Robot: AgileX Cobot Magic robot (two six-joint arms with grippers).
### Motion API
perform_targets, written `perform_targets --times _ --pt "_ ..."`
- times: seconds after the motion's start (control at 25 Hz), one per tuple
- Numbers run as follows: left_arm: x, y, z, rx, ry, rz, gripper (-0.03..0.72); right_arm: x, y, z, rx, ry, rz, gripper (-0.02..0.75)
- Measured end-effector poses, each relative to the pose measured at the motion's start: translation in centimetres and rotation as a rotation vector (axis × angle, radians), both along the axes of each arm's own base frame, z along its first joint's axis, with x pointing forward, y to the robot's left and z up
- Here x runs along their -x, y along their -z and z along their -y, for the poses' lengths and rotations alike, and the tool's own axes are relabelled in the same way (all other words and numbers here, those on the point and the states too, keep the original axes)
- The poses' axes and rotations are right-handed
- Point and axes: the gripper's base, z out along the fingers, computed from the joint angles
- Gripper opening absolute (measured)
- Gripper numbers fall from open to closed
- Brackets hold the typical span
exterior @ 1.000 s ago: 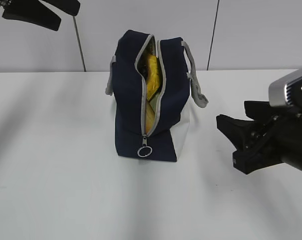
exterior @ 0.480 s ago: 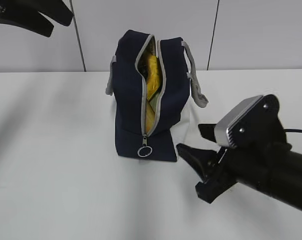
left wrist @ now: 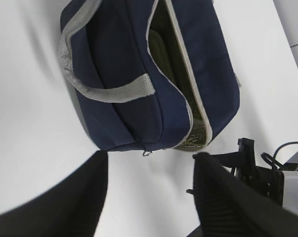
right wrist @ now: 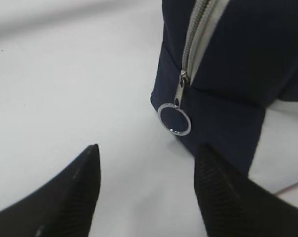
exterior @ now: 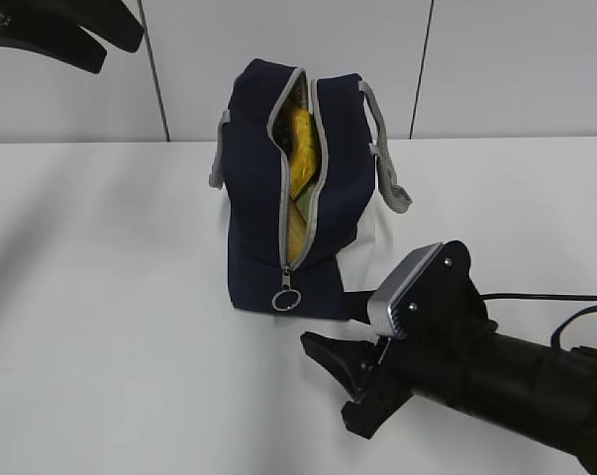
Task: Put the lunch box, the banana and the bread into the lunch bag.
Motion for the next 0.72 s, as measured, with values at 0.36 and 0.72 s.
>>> perform_targets --times 0.36,0.72 --pt "-0.4 0.5 0.1 -0.002 0.0 -0.014 0.392 -2.0 1.3 -1.3 0.003 -0.024 -0.004 0.44" --pt "-0.5 0.7 0.1 -0.003 0.0 -0.019 0.384 -3.3 2.8 -2.2 0.009 -0.037 -0.022 0.44"
